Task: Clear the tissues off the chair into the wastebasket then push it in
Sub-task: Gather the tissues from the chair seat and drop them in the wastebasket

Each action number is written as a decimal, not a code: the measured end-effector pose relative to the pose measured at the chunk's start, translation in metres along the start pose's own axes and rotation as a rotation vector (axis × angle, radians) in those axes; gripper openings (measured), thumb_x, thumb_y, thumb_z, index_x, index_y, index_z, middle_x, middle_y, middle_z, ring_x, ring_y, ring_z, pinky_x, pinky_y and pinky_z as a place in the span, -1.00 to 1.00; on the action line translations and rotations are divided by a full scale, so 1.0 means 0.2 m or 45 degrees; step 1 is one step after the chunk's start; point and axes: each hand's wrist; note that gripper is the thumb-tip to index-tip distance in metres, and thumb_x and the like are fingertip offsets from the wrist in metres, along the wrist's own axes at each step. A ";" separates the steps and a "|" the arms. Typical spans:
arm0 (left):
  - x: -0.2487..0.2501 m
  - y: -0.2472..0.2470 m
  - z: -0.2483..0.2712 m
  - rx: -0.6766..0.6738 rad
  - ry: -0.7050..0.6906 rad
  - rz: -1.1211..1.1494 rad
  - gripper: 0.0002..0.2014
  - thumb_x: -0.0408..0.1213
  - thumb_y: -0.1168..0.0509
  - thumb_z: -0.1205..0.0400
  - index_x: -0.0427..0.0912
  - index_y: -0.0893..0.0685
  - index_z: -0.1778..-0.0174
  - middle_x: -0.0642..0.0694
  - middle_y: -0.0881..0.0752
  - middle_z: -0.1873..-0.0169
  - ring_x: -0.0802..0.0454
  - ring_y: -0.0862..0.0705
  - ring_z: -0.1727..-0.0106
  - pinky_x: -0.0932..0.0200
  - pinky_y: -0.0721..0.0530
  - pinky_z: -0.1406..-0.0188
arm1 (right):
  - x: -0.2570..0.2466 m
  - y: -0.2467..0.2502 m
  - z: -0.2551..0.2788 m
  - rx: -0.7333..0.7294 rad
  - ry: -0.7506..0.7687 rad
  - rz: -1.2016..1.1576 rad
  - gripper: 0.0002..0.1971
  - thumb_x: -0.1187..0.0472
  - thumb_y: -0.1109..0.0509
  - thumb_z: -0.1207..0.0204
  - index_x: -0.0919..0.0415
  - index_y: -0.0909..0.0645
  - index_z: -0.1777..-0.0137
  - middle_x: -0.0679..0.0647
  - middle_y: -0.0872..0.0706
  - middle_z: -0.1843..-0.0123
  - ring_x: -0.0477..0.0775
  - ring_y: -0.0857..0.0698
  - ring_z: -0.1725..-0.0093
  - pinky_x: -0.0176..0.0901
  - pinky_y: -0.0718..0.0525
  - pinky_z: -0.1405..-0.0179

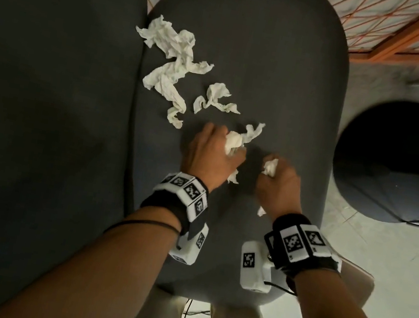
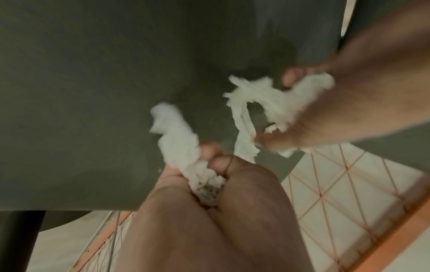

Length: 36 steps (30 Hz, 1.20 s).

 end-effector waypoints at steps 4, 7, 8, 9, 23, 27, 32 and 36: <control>0.01 -0.09 -0.03 -0.095 -0.130 -0.194 -0.68 -0.10 -0.43 -0.57 -0.21 -0.60 -0.13 -0.20 -0.52 -0.21 -0.26 -0.66 -0.10 -0.13 -0.65 -0.02 | -0.13 0.06 -0.10 -0.001 -0.031 -0.117 -0.80 0.28 -0.30 -0.52 0.24 -0.59 -0.13 0.10 -0.70 0.03 0.20 -0.68 -0.06 -0.08 -0.60 -0.02; 0.00 -0.10 -0.01 -0.115 -0.190 -0.145 -0.77 -0.25 -0.41 -0.57 -0.21 -0.62 -0.11 -0.19 -0.63 -0.14 -0.24 -0.67 -0.15 -0.08 -0.60 -0.06 | -0.24 0.07 -0.19 -0.034 -0.040 -0.102 -0.69 -0.04 -0.39 -0.51 0.18 -0.60 -0.08 0.03 -0.68 0.06 0.10 -0.65 0.02 -0.18 -0.50 0.16; -0.02 -0.09 0.01 -0.128 -0.178 -0.089 -0.76 -0.27 -0.40 -0.56 -0.22 -0.62 -0.11 -0.20 -0.65 -0.12 -0.24 -0.67 -0.15 -0.07 -0.60 -0.07 | -0.27 0.06 -0.20 -0.052 -0.055 -0.130 -0.56 -0.22 -0.38 -0.47 0.17 -0.62 -0.05 0.02 -0.70 0.05 0.08 -0.67 0.03 -0.17 -0.50 0.21; -0.03 -0.09 0.03 -0.137 -0.147 -0.010 -0.75 -0.28 -0.41 -0.55 -0.22 -0.60 -0.11 -0.21 -0.65 -0.11 -0.24 -0.66 -0.13 -0.07 -0.60 -0.06 | -0.29 0.06 -0.22 -0.076 -0.088 -0.171 -0.42 -0.39 -0.32 -0.42 0.15 -0.64 -0.07 0.01 -0.71 0.04 0.06 -0.68 0.03 -0.17 -0.52 0.20; -0.34 0.15 0.38 0.131 0.593 0.748 -0.78 -0.11 -0.27 -0.66 -0.10 -0.74 0.18 0.04 -0.81 0.25 0.06 -0.80 0.19 0.20 -0.76 0.24 | -0.17 -0.10 -0.06 -0.217 -0.264 -0.422 -0.49 -0.35 -0.38 -0.43 0.10 -0.72 0.39 -0.05 -0.53 0.64 -0.08 -0.42 0.70 -0.26 -0.38 0.58; -0.32 0.28 0.47 0.061 0.618 0.663 -0.44 0.17 -0.05 -0.75 -0.07 -0.49 0.50 0.07 -0.59 0.58 0.24 -0.58 0.55 0.42 -0.52 0.57 | -0.14 -0.13 0.04 -0.230 -0.454 -0.618 -0.49 -0.22 -0.40 -0.47 0.09 -0.45 0.56 -0.13 -0.40 0.67 -0.07 -0.34 0.67 -0.28 -0.28 0.61; -0.29 0.37 0.60 -0.131 0.656 1.138 -0.75 -0.11 -0.09 -0.81 -0.19 -0.57 -0.08 -0.10 -0.70 0.14 0.25 -0.71 0.36 0.38 -0.66 0.49 | -0.04 -0.11 0.20 -0.371 -0.686 -1.113 -0.75 0.43 -0.09 -0.48 0.18 -0.57 0.13 0.05 -0.40 0.35 0.00 -0.36 0.46 -0.16 -0.33 0.47; -0.32 0.35 0.70 -0.238 0.569 1.128 -0.86 -0.38 -0.18 -0.76 -0.18 -0.53 -0.22 -0.13 -0.63 -0.01 0.19 -0.72 0.26 0.32 -0.67 0.47 | 0.02 -0.07 0.37 -0.261 -0.623 -1.419 -0.56 0.67 0.07 -0.40 0.22 -0.50 0.03 0.21 -0.51 0.21 0.10 -0.59 0.29 -0.01 -0.65 0.23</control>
Point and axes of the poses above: each hand's wrist, its own z-axis away from the middle knuckle, its own y-axis out of the back of the hand, x = y × z
